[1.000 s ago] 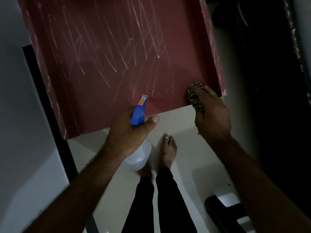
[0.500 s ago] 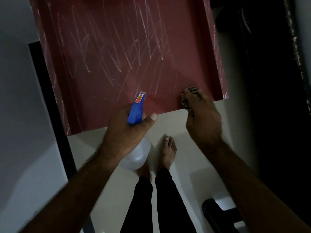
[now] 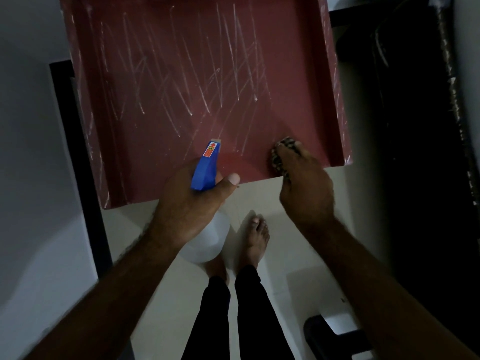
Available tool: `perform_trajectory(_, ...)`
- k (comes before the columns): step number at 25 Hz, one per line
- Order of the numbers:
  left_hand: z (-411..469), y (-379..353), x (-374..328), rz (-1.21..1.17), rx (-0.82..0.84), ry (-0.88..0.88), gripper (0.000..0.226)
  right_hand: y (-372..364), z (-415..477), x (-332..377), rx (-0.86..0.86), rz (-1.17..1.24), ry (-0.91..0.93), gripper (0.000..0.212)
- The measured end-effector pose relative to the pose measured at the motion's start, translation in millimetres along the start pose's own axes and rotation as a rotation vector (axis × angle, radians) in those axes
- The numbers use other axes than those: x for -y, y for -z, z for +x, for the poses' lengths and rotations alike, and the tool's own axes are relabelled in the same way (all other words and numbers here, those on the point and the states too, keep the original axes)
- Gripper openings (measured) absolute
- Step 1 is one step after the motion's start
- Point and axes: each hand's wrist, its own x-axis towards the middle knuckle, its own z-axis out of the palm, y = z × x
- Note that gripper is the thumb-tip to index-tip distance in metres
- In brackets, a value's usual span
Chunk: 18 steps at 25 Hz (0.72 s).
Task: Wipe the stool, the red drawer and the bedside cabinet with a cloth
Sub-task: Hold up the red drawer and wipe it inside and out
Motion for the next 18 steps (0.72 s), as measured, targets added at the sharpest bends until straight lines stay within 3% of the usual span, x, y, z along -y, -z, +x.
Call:
perform_trajectory(6,4,1,-2,-0.013,-0.004,0.002,0.037,-5,0,16,0.134,-0.008,0.322,0.063)
perform_trajectory(12,7,4,-5,-0.036,-0.021,0.001,0.04,8,17,1,0.055,-0.001,0.018,0.067)
perform_trajectory(18,14,5,-7,-0.049,0.015,-0.024,0.038,4,7,27,0.172,-0.027,0.347,0.06)
